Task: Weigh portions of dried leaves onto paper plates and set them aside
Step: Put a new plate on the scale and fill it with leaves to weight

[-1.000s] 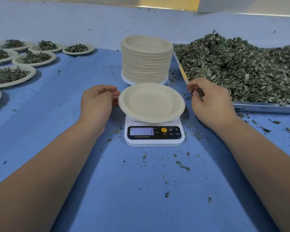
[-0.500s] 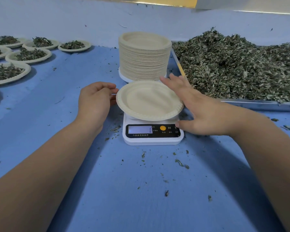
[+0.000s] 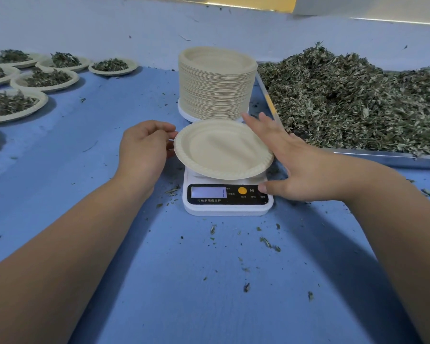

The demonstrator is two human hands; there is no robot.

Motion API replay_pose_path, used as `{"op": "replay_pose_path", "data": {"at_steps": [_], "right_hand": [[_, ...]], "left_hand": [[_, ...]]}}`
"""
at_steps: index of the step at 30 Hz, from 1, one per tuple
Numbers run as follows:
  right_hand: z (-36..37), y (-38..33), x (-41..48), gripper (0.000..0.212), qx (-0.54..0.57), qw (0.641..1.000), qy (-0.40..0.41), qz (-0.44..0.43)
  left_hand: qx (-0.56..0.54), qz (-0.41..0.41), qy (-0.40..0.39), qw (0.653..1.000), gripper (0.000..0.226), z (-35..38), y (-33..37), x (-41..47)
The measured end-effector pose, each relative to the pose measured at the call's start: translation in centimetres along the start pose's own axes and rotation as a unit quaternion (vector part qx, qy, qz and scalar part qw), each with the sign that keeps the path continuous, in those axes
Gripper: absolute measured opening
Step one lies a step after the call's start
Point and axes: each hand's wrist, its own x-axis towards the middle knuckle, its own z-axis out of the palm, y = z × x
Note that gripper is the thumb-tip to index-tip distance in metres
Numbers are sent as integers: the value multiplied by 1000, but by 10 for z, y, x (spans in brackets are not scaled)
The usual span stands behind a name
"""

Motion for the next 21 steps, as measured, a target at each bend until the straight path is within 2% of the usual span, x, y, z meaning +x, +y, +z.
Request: {"op": "replay_pose_path", "data": {"at_steps": [5, 7, 10, 12, 15, 17, 21], "right_hand": [[2, 5, -1, 115, -4, 1000, 9, -8], [0, 6, -2, 105, 47, 999, 20, 1], [-3, 10, -3, 89, 151, 981, 108, 53], [-1, 18, -3, 74, 129, 973, 171, 89], [0, 39, 6, 56, 66, 966, 212, 134], [-5, 54, 23, 53, 70, 961, 210, 164], [-20, 82, 68, 59, 9, 964, 130, 233]], "left_hand": [[3, -2, 0, 1000, 33, 0, 0, 0], [2, -1, -1, 1000, 32, 0, 0, 0], [1, 0, -3, 1000, 32, 0, 0, 1], [7, 3, -7, 1000, 32, 1, 1, 1], [10, 3, -8, 1000, 30, 0, -2, 3], [10, 5, -12, 1000, 28, 0, -3, 4], [5, 3, -8, 1000, 28, 0, -5, 5]]}}
